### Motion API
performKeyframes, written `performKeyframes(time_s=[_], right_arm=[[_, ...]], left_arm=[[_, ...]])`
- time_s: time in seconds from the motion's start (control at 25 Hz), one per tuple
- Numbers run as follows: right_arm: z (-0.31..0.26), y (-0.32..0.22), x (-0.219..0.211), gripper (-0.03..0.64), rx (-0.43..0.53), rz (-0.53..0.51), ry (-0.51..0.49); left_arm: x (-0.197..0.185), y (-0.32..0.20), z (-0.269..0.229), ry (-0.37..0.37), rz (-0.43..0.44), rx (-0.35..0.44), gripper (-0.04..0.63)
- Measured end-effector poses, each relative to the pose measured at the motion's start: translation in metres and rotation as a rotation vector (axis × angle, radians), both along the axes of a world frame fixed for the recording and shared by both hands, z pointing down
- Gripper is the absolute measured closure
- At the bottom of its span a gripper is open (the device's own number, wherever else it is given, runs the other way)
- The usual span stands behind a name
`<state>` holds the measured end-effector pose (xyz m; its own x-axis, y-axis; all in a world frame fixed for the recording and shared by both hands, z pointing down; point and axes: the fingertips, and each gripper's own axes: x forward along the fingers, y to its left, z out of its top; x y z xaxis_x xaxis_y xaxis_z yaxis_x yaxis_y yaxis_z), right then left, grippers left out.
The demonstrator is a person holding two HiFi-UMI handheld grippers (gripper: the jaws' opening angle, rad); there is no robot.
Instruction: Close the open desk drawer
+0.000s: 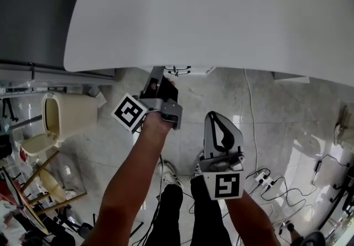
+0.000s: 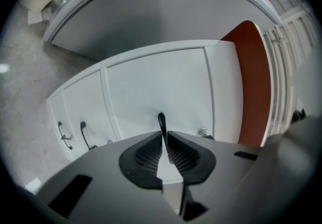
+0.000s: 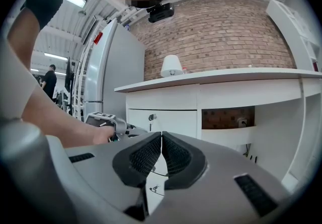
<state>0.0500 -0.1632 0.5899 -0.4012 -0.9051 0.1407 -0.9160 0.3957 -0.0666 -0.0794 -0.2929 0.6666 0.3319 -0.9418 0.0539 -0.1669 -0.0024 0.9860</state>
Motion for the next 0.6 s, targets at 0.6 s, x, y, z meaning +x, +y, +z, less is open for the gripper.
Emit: performKeyframes(time_s=[0.6], right_arm=[[-0.019,0.07,-0.035,0.588,-0.058,-0.075,-0.028]], left_arm=[[0.001,0.119,-0.092,-0.892,0.204,0.353,0.588]])
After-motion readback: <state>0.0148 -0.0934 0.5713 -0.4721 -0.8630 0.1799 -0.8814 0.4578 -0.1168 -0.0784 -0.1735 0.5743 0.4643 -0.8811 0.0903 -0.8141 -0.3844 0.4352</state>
